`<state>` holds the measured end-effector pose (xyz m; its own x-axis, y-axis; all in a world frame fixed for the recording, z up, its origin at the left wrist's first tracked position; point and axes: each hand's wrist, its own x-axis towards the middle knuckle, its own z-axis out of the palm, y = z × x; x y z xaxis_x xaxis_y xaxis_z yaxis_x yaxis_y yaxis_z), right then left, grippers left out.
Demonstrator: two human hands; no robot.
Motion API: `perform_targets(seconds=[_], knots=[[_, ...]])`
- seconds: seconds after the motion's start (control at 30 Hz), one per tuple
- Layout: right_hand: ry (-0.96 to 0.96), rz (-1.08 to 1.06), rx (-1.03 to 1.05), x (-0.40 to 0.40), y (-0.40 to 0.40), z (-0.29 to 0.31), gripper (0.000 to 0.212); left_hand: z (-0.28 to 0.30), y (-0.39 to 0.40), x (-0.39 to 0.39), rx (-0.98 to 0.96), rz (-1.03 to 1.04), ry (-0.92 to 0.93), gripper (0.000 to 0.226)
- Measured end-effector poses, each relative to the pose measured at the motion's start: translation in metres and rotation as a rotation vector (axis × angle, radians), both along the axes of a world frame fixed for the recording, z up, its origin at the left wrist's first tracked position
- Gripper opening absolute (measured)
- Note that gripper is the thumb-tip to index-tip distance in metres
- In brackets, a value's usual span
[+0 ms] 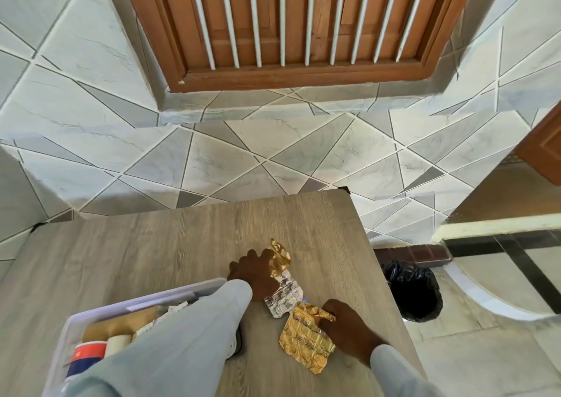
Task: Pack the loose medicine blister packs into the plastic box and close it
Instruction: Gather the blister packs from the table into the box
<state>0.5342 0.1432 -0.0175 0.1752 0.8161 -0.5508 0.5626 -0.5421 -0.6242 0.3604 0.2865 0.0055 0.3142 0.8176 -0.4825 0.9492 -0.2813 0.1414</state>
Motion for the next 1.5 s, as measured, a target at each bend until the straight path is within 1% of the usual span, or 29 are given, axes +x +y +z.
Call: perform_targets(seconds=[0.1,0.17,0.3,0.37,0.43,0.47,0.5,0.53,0.57,0.63,0.67,0.7,0.77,0.83,0.9,0.93,0.97,1.0,1.03,1.07,1.13,1.17,1.23,1.33,1.43,1.5], knots=[[-0.016,-0.038,0.005,-0.006,-0.001,0.008,0.008,0.009,-0.004,-0.009,0.111,-0.068,-0.091,0.045],[-0.01,-0.087,0.013,-0.011,-0.004,0.013,0.008,0.013,-0.004,-0.018,0.205,-0.115,-0.135,0.042],[-0.032,-0.188,0.056,-0.028,-0.013,0.031,0.011,0.033,-0.004,-0.04,0.32,-0.222,-0.259,0.048],[-0.011,-0.265,0.103,-0.038,-0.017,0.045,0.009,0.051,-0.01,-0.062,0.386,-0.289,-0.33,0.051],[0.045,-0.382,0.202,-0.051,-0.017,0.062,0.011,0.063,-0.018,-0.095,0.482,-0.336,-0.425,0.055],[0.074,-0.447,0.262,-0.058,-0.017,0.069,0.012,0.062,-0.025,-0.113,0.57,-0.392,-0.473,0.058],[0.091,-0.514,0.316,-0.071,-0.014,0.079,0.013,0.06,-0.034,-0.136,0.657,-0.464,-0.47,0.061],[0.118,-0.579,0.371,-0.083,-0.011,0.087,0.014,0.054,-0.045,-0.153,0.701,-0.52,-0.452,0.061],[0.149,-0.625,0.416,-0.1,-0.007,0.097,0.016,0.046,-0.056,-0.173,0.716,-0.567,-0.383,0.061],[0.196,-0.646,0.475,-0.133,-0.001,0.11,0.02,0.032,-0.08,-0.195,0.627,-0.598,-0.201,0.067],[0.205,-0.626,0.494,-0.151,0.002,0.112,0.022,0.028,-0.086,-0.205,0.557,-0.568,-0.125,0.073],[0.211,-0.592,0.506,-0.166,0.005,0.109,0.023,0.024,-0.092,-0.211,0.492,-0.533,-0.108,0.077],[0.199,-0.498,0.515,-0.197,0.009,0.098,0.026,0.018,-0.099,-0.22,0.281,-0.473,-0.139,0.069],[0.201,-0.441,0.486,-0.222,0.011,0.085,0.026,0.014,-0.098,-0.227,0.204,-0.418,-0.296,0.06],[0.188,-0.459,0.408,-0.238,0.013,0.076,0.025,0.015,-0.096,-0.236,0.174,-0.327,-0.457,0.05],[0.166,-0.482,0.367,-0.244,0.013,0.074,0.025,0.016,-0.094,-0.241,0.19,-0.285,-0.505,0.045],[0.141,-0.497,0.338,-0.247,0.013,0.071,0.026,0.015,-0.091,-0.247,0.254,-0.262,-0.501,0.038],[0.097,-0.493,0.321,-0.25,0.013,0.069,0.029,0.016,-0.088,-0.255,0.352,-0.248,-0.454,0.032],[0.029,-0.464,0.312,-0.252,0.013,0.066,0.033,0.021,-0.087,-0.261,0.411,-0.229,-0.422,0.029],[-0.069,-0.402,0.301,-0.254,0.013,0.063,0.037,0.024,-0.088,-0.265,0.372,-0.201,-0.4,0.03],[-0.278,-0.206,0.251,-0.257,0.013,0.059,0.046,0.023,-0.09,-0.268,0.25,-0.168,-0.323,0.038],[-0.359,-0.11,0.221,-0.259,0.012,0.058,0.049,0.021,-0.088,-0.267,0.225,-0.174,-0.303,0.042],[-0.498,0.047,0.191,-0.261,0.013,0.059,0.048,0.019,-0.089,-0.265,0.235,-0.221,-0.279,0.044],[-0.683,0.214,0.198,-0.259,0.014,0.055,0.042,0.018,-0.086,-0.257,0.324,-0.291,-0.241,0.038],[-0.827,0.324,0.206,-0.257,0.016,0.051,0.043,0.015,-0.083,-0.244,0.33,-0.368,-0.214,0.037],[-0.877,0.373,0.191,-0.255,0.018,0.048,0.043,0.012,-0.08,-0.24,0.332,-0.401,-0.164,0.035]])
